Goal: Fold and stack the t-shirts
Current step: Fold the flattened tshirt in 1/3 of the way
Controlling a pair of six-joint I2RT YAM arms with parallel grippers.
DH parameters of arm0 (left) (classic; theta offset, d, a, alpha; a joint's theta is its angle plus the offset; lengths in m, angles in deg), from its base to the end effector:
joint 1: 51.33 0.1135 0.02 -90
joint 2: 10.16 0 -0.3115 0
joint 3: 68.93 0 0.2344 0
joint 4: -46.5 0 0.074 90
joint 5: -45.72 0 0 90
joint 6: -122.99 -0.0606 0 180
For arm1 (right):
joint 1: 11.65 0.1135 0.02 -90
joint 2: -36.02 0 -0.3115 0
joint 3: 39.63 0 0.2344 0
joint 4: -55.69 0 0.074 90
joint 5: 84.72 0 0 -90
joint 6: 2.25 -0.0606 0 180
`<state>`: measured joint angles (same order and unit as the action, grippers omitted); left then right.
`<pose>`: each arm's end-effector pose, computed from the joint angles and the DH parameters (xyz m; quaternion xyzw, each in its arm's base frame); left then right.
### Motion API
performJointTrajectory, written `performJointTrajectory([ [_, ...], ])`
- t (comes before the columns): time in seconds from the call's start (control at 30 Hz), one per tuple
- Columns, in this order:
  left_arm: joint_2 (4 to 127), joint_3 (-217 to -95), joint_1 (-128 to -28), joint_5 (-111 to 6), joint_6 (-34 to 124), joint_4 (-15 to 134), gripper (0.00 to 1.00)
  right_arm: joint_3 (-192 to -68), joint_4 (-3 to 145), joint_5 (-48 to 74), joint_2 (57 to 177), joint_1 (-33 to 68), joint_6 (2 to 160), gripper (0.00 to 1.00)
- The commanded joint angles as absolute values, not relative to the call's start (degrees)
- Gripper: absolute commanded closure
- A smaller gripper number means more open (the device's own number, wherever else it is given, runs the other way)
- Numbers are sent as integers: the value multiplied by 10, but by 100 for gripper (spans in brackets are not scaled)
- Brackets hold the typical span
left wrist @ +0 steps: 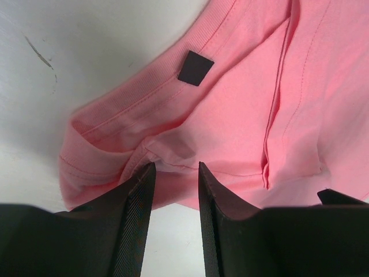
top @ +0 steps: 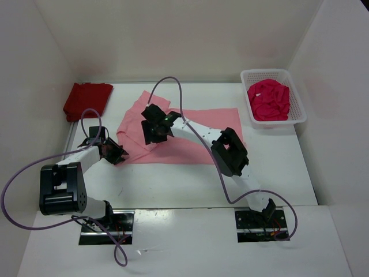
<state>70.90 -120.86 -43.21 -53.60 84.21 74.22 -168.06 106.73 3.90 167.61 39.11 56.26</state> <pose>0.2484 0.0255 0.1951 -0.4527 0.8415 -0.1769 0.2359 0.3424 0.4170 0.2244 -0.1556 0.9387 0.1935 0.2390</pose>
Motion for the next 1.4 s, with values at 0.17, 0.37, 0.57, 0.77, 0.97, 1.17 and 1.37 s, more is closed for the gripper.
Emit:
performJointTrajectory([
  [0.17,702,-1209,-431,-539,844,741,57,-1738,1072,23,1713,423,575,57],
  [0.37,702,-1209,-431,-539,844,741,57,-1737,1078,-7,1728,423,591,61],
  [0.57,702,-1209,-431,-539,844,735,57,-1748,1094,-35,1748,435,602,58],
  [0.77,702,-1209,-431,-539,844,735,57,-1767,1104,-41,1767,435,602,64],
  [0.97,702,-1209,-431,-539,844,735,57,-1767,1098,-41,1756,435,602,88],
  [1.17,702,-1215,-431,-533,844,735,57,-1779,1098,-35,1735,435,595,100],
  [1.37,702,-1215,-431,-533,844,735,57,-1720,1038,85,1684,339,546,100],
])
